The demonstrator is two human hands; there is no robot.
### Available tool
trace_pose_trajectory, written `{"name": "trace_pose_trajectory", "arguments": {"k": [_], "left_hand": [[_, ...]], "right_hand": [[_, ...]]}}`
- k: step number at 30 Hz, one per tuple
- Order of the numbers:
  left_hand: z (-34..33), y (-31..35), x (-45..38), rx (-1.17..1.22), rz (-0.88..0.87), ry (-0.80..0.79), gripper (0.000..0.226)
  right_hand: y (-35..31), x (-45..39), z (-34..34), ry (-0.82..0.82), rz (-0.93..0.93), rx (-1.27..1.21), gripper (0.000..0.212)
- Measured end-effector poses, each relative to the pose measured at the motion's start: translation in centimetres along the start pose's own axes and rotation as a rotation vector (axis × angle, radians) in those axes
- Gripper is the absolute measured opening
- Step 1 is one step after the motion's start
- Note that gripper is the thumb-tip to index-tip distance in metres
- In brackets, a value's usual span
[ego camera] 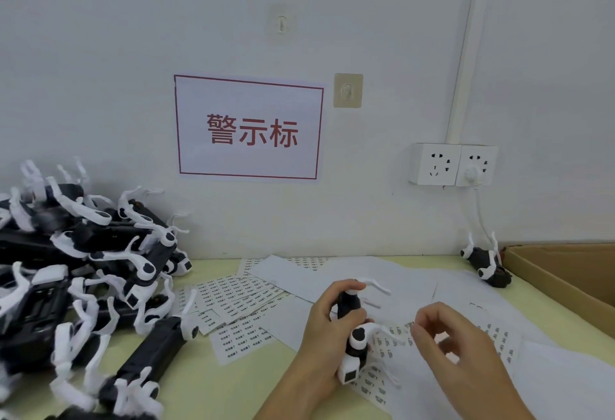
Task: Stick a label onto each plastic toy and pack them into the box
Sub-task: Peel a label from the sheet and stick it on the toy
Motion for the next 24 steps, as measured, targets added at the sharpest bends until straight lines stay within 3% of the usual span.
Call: {"name": "trace_pose_trajectory", "arguments": {"k": [5,11,17,24], "left_hand": [[0.0,0.0,-0.2,-0.028,-0.021,0.0,0.038],[0.0,0.3,0.0,0.01,-0.013,-0.004,0.037],[0.0,0.6,0.2,0.037,-0.011,-0.023,0.04],[0.0,0.4,-0.1,0.084,0.019,-0.065,0.057]], "right_hand": [[-2.3,-3.0,1.4,-0.432,0.007,0.127,0.017],[-4.1,-8.2,1.5,-0.428,0.073,0.174,0.018],[-3.3,-9.5,-0.6,-0.487,0.004,0.049,0.02],[-1.0,-9.3,-1.8,-0.468,-0.003,0.093,0.016]]}}
Point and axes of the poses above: each hand's wrist, its own x-axis away from the middle knuckle, its own z-axis out of the back of the hand, y = z × x, the point moved 1 cm from there along -x, towards the middle knuckle
